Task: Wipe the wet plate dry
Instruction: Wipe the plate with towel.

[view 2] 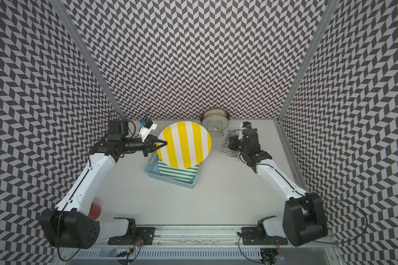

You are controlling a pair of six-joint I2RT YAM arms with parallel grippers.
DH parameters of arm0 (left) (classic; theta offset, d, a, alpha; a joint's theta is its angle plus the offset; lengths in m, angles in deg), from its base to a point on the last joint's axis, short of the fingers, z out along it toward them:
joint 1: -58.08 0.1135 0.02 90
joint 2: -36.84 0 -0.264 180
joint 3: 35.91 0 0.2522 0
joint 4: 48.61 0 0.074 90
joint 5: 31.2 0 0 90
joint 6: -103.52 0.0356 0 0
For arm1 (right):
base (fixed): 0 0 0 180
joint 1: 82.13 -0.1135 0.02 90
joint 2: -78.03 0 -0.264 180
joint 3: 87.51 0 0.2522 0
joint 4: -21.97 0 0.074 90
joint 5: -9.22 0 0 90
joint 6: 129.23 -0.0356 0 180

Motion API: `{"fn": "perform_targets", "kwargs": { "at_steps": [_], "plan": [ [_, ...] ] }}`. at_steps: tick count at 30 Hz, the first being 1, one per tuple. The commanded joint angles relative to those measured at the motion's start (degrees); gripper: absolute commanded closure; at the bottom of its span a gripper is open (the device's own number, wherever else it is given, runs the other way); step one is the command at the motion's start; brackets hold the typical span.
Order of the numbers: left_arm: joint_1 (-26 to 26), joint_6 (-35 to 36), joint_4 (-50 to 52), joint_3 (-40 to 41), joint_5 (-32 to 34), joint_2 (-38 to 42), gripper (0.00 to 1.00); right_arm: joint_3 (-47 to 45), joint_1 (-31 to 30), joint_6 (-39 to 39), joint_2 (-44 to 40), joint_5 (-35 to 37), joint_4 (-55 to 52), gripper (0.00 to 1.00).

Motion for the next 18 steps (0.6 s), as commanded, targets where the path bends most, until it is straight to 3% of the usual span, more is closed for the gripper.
{"fn": "perform_targets", "kwargs": {
  "at_steps": [1,6,11,18],
  "plan": [
    [-1.01,17.12,13.71,-4.04,-0.56,1.91,1.0,-0.38,1.96,-1.75,-1.85,-14.46,6.43,1.0],
    [-3.42,23.53,21.19,-7.13,1.4,2.48,1.0,1.58,2.5,-4.27,0.06,-28.11,12.39,1.0],
    [-7.41,25.52,24.07,-8.31,1.06,3.19,1.0,1.51,0.77,-14.57,4.55,-44.76,28.29,1.0],
    [-15.89,24.01,24.2,-5.83,-0.34,3.06,1.0,9.22,-9.7,-3.43,7.78,-46.03,20.91,1.0]
  ]
}}
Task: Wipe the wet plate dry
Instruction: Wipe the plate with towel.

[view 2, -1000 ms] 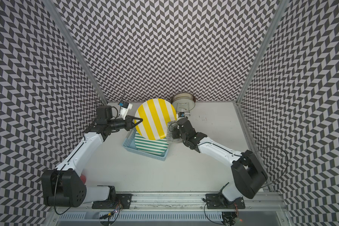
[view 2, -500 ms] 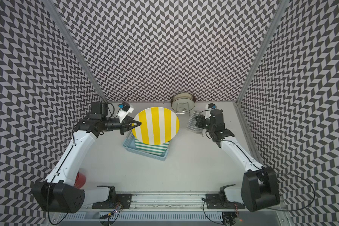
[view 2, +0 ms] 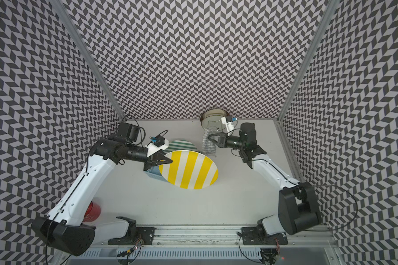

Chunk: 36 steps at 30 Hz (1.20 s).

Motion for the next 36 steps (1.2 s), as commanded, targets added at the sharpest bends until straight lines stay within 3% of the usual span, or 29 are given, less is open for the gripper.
{"fn": "perform_targets", "kwargs": {
  "at_steps": [1,7,11,19,36],
  "plan": [
    [-3.71,-0.35,0.5,0.6,-3.44,1.39,1.0,3.9,-5.1,5.02,0.77,-6.14,2.81,1.0],
    [-7.53,-1.73,-0.47,1.35,-2.02,0.76,1.0,5.69,-10.07,6.45,2.86,-15.91,5.71,1.0],
    [-8.71,-2.37,-1.16,0.63,-1.28,0.21,1.0,7.5,-13.0,13.3,3.6,-18.95,-0.31,1.0],
    [-9.87,-2.46,-1.34,-0.6,-0.46,-0.69,1.0,7.15,-14.98,16.25,3.33,-24.34,-1.69,1.0],
    [-9.58,-7.68,-6.55,-3.12,8.19,-1.62,1.0,5.35,-15.62,18.52,0.89,-26.04,-2.31,1.0]
  ]
}}
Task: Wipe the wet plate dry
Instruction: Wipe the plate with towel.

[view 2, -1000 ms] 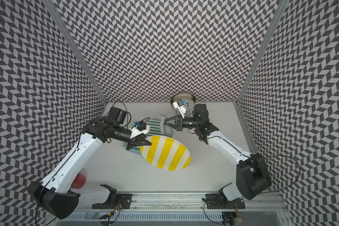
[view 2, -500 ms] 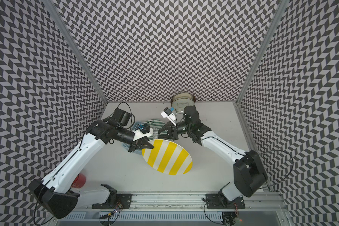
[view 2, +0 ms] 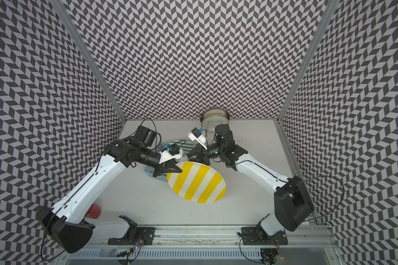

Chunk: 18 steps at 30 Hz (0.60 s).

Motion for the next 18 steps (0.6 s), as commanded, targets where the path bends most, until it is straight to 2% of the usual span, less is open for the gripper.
{"fn": "perform_targets", "kwargs": {
  "at_steps": [1,18],
  "plan": [
    [1.15,-2.8,-6.21,-2.79,2.12,0.57,1.0,-0.69,-0.63,0.66,-2.62,-2.86,1.77,1.0],
    [11.79,0.66,-3.84,-5.25,2.89,1.18,1.0,-2.04,0.84,0.02,-5.39,-1.77,3.6,1.0]
  ]
}}
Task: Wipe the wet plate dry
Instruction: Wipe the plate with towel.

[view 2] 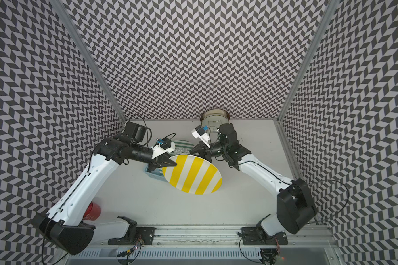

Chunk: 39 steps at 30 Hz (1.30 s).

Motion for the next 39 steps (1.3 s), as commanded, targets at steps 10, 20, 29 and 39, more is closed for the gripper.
{"fn": "perform_targets", "kwargs": {
  "at_steps": [10,20,29,39],
  "plan": [
    [10.35,0.4,-4.04,-1.75,4.69,0.17,1.0,-2.56,0.32,-2.01,-6.81,-3.58,5.83,1.0],
    [15.43,0.44,-2.94,-4.95,-0.26,-1.34,1.0,-3.64,1.41,-2.55,-8.04,-2.11,6.64,1.0],
    [18.89,0.13,-3.4,-6.85,-2.12,-2.93,1.0,-5.11,2.46,-3.59,-9.77,-1.21,8.75,1.0],
    [24.19,-6.49,-8.47,-6.93,-8.56,-3.76,1.0,-5.69,2.75,-4.38,-9.37,-1.04,9.85,1.0]
  ]
}}
